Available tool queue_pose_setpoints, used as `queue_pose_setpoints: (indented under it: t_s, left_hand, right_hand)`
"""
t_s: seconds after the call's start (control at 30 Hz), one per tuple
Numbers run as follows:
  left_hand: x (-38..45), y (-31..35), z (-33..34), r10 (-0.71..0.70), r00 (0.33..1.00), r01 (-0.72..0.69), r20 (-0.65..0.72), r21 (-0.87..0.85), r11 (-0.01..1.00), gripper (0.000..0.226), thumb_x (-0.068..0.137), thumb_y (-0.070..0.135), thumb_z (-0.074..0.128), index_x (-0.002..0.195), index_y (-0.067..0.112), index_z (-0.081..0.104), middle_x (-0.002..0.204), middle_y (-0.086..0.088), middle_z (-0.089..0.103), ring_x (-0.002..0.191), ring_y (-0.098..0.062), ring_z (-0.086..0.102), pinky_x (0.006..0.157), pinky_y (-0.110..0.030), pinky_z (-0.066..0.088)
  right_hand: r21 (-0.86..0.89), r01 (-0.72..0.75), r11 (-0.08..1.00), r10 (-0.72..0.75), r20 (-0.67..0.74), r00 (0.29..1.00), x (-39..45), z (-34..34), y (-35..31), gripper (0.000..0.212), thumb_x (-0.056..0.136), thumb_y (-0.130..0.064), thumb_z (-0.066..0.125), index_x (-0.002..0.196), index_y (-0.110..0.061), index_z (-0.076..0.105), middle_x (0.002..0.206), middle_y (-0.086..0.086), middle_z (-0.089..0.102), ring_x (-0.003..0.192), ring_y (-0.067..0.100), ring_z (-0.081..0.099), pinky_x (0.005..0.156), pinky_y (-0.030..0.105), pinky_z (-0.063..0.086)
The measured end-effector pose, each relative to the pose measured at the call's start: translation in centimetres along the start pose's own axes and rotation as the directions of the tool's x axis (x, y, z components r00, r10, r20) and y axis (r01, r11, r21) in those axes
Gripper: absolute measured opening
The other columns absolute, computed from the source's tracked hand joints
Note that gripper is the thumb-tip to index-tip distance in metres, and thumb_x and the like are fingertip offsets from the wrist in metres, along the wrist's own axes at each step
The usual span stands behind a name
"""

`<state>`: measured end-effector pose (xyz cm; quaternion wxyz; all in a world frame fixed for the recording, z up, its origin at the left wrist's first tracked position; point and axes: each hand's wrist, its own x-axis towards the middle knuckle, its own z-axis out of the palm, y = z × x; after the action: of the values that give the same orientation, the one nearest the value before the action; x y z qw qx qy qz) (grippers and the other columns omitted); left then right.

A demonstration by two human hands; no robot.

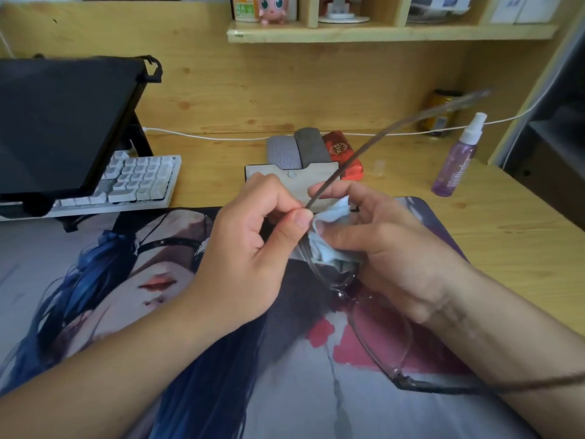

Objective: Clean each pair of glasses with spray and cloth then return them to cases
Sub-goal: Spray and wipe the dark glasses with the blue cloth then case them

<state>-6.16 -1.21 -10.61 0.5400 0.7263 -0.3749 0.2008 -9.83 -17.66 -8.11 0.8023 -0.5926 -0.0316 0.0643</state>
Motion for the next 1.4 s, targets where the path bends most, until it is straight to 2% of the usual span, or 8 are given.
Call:
queue_pose_setpoints:
  t_s: [0.1,0.4,0.6,0.8,0.97,1.2,1.33,1.4]
  left_hand:
    - [0.2,-0.3,-0.1,0.029,0.999,-0.029,-0.016,0.048,0.998,0.014,0.1,0.02,0.051,0.087,0.023,0.051,0.08,0.012,0.047,0.074,-0.01,0.047,0.072,-0.024,0.035]
    - [0.2,-0.6,-0.2,0.097,0.994,-0.1,0.053,0.051,0.994,0.013,0.1,0.015,0.049,0.088,0.017,0.053,0.08,0.01,0.046,0.076,-0.015,0.047,0.074,-0.026,0.037]
    - [0.8,-0.7,0.6,0.129,0.985,-0.138,0.113,0.082,0.987,0.016,0.097,0.011,0.051,0.082,0.015,0.05,0.078,0.011,0.043,0.076,-0.011,0.044,0.076,-0.02,0.035]
    - [0.6,-0.4,0.8,-0.025,0.999,0.027,0.034,-0.062,0.998,0.021,0.1,0.013,0.053,0.079,0.008,0.052,0.076,0.007,0.052,0.076,-0.006,0.052,0.076,-0.025,0.043]
    - [0.1,-0.5,0.8,-0.068,0.995,0.071,-0.077,0.031,0.997,0.019,0.103,0.018,0.051,0.084,0.02,0.051,0.078,0.004,0.053,0.075,-0.01,0.049,0.072,-0.024,0.04]
    - [0.7,-1.9,-0.2,0.034,0.96,0.029,-0.276,0.223,0.974,0.012,0.105,0.02,0.04,0.098,0.017,0.05,0.093,-0.009,0.055,0.086,-0.024,0.053,0.078,-0.033,0.045]
    - [1.2,-3.0,-2.6,0.147,0.918,-0.048,-0.368,0.265,0.963,0.014,0.106,0.014,0.035,0.1,0.018,0.048,0.093,-0.01,0.051,0.086,-0.02,0.051,0.077,-0.037,0.044]
    - [1.2,-3.0,-3.0,0.198,0.917,-0.096,-0.347,0.288,0.953,0.014,0.105,0.01,0.035,0.099,0.014,0.047,0.093,-0.013,0.05,0.085,-0.026,0.05,0.077,-0.042,0.044]
  right_hand:
    - [0.022,-0.02,1.0,0.02,0.014,1.0,0.3,-0.3,0.0,0.042,0.075,-0.001,0.071,0.116,-0.009,0.063,0.094,0.016,0.069,0.083,0.025,0.068,0.076,0.032,0.057]
    - [-0.23,-0.085,0.97,0.166,0.358,0.919,-0.6,-0.2,-0.4,0.065,0.075,0.032,0.055,0.126,-0.009,0.06,0.108,0.034,0.061,0.097,0.031,0.06,0.084,0.04,0.048]
    - [-0.281,-0.04,0.959,0.113,0.249,0.962,-0.5,0.0,0.1,0.056,0.064,0.021,0.06,0.113,-0.005,0.063,0.1,0.025,0.067,0.091,0.03,0.067,0.078,0.041,0.053]
    - [0.048,-0.07,0.996,0.065,0.089,0.994,0.0,-0.3,0.1,0.068,0.067,0.016,0.068,0.13,-0.008,0.059,0.102,0.019,0.069,0.088,0.029,0.069,0.074,0.036,0.058]
    - [0.068,0.044,0.997,-0.035,-0.127,0.991,0.3,-0.2,0.3,0.033,0.091,0.005,0.063,0.123,0.0,0.061,0.081,0.012,0.068,0.066,0.019,0.066,0.056,0.024,0.051]
    - [-0.111,0.116,0.987,-0.147,-0.331,0.932,1.0,-1.7,0.2,0.019,0.089,0.002,0.068,0.102,-0.011,0.07,0.091,0.013,0.074,0.08,0.026,0.071,0.081,0.044,0.058]
    - [-0.151,0.109,0.983,-0.165,-0.428,0.889,1.2,-3.5,-1.4,0.017,0.091,-0.001,0.065,0.095,-0.017,0.067,0.082,0.012,0.07,0.067,0.02,0.069,0.064,0.038,0.06]
    - [-0.335,0.103,0.937,-0.244,-0.412,0.878,1.3,-3.8,-1.6,0.012,0.093,-0.012,0.069,0.088,-0.022,0.063,0.076,0.01,0.069,0.068,0.021,0.067,0.065,0.048,0.058]
